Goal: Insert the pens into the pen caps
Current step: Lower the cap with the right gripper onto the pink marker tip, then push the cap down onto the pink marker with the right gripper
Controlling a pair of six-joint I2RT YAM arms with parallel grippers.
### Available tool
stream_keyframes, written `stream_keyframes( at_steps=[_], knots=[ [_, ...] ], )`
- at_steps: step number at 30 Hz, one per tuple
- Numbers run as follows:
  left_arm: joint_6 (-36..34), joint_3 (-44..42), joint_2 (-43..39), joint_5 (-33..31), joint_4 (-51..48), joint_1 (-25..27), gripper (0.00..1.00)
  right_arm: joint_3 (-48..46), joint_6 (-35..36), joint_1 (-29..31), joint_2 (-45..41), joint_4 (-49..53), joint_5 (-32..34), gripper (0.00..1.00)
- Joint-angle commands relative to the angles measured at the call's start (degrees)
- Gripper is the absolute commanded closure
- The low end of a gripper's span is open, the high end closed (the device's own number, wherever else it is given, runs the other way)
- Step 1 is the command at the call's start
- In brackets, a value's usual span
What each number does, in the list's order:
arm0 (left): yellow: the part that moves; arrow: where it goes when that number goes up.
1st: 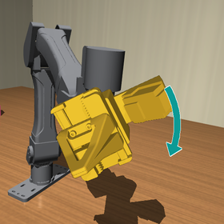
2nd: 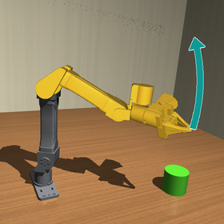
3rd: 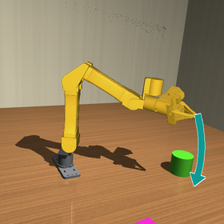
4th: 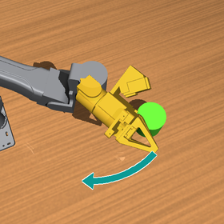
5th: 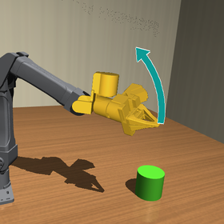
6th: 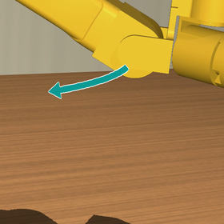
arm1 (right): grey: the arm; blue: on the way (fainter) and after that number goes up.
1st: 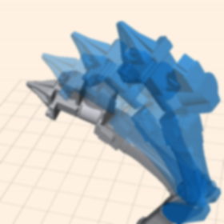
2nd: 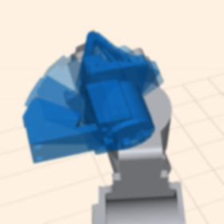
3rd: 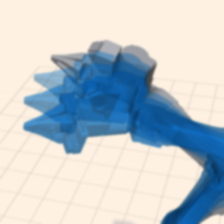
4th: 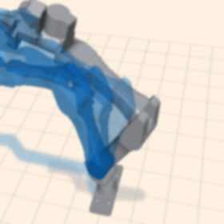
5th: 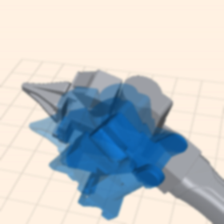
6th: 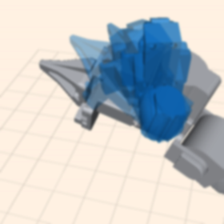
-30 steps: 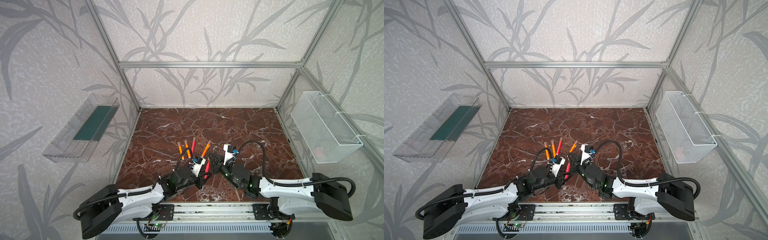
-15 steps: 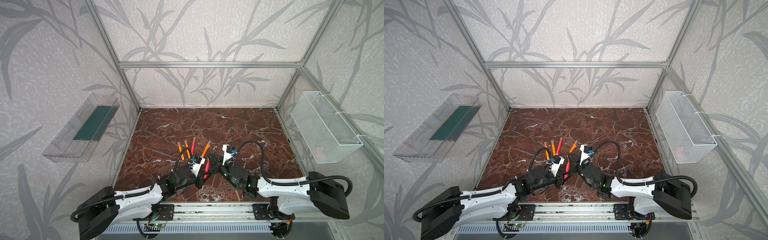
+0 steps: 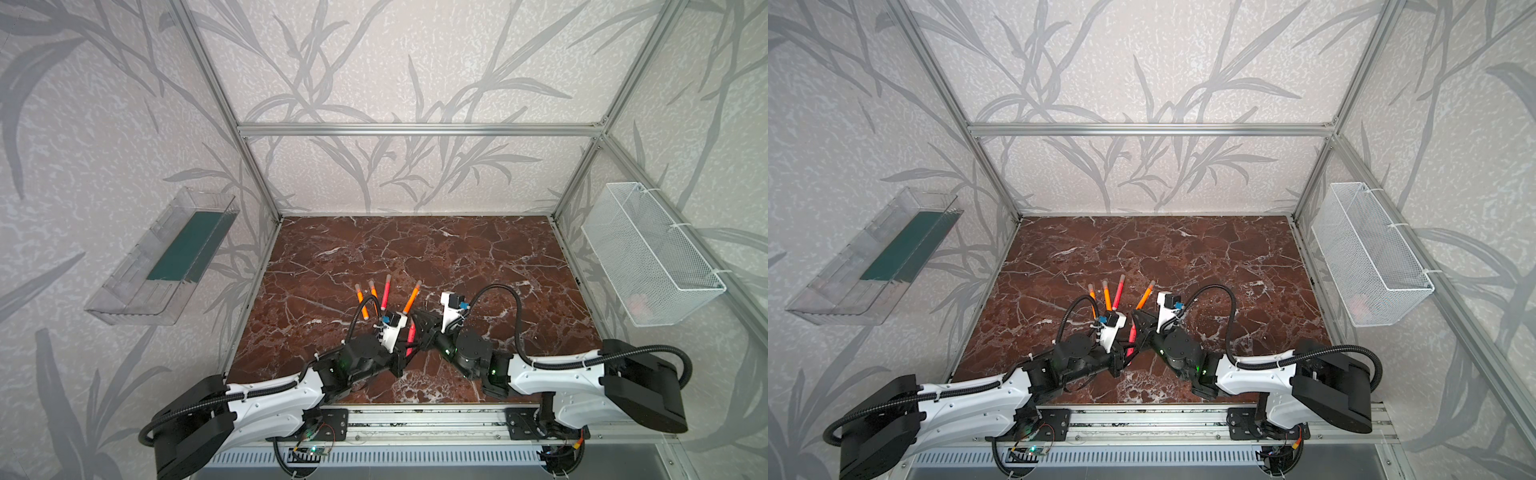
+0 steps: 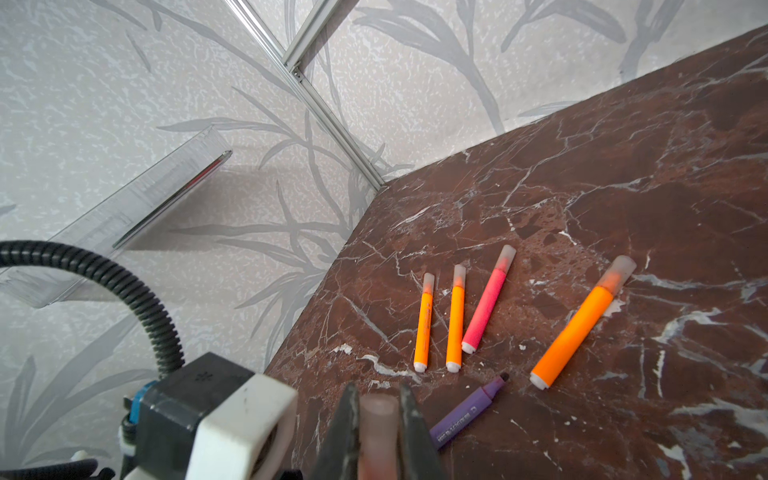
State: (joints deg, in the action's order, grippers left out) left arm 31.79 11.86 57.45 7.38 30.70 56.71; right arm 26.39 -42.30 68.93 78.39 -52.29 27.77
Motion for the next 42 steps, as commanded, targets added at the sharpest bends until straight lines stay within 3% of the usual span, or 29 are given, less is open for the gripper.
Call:
stream_keyframes(
  at_steps=[1,13,18,26,36,42],
  knots=[
    [2.7,-1.4,-2.2,-4.6,2.6,0.3,1.00,-1.7,-1.2,1.4,1.6,-2.0,-0.6,1.00],
    [4.0,-3.4,-8.4,-3.3,1.6,-0.1,1.00,-3.6,-0.9,2.7,7.2,-8.1,-4.2,1.00],
    [4.0,-4.0,-9.2,-1.7,2.7,0.0,1.00,-4.4,-0.4,2.7,8.6,-10.0,-3.6,0.86],
    [3.1,-3.9,-9.0,-2.1,2.3,0.0,1.00,-6.0,0.6,2.7,5.7,-9.5,-0.8,0.71],
    [2.1,-3.4,-9.4,-2.8,0.6,0.0,1.00,-6.9,3.9,2.6,-7.1,-0.4,-0.3,0.50],
    [1.4,-2.8,-9.0,-1.9,-0.1,0.0,1.00,-1.2,4.9,0.1,-11.9,11.2,-6.4,0.42]
  ],
)
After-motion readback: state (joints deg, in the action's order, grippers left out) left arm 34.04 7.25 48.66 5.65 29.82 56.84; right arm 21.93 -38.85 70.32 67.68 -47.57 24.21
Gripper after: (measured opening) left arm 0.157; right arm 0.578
